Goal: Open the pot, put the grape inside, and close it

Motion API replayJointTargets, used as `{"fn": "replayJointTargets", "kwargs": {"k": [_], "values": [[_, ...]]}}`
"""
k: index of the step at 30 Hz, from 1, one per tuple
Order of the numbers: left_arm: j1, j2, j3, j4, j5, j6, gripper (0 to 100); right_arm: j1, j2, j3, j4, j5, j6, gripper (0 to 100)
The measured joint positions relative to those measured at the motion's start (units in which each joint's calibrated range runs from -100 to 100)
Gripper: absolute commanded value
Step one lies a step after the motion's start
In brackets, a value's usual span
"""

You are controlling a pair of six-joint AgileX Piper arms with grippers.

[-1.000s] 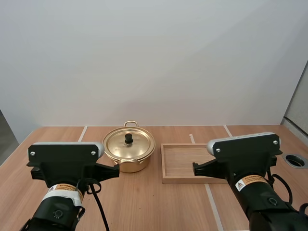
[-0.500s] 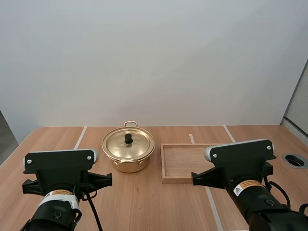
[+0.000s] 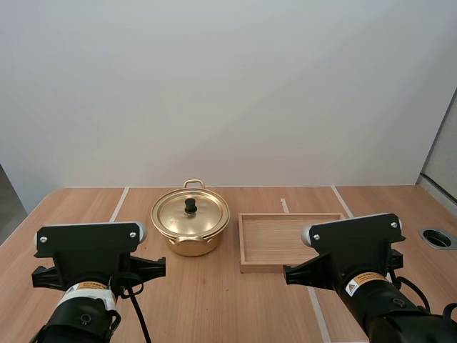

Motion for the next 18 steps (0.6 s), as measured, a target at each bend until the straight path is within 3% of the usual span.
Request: {"fn": "replayJointTargets", "kwargs": {"k": [18], "values": [[0.0,-12.38,0.0,0.0,-0.37,0.0,0,0.0,-16.14,0.0,0.0,0.5,0.0,0]]}}
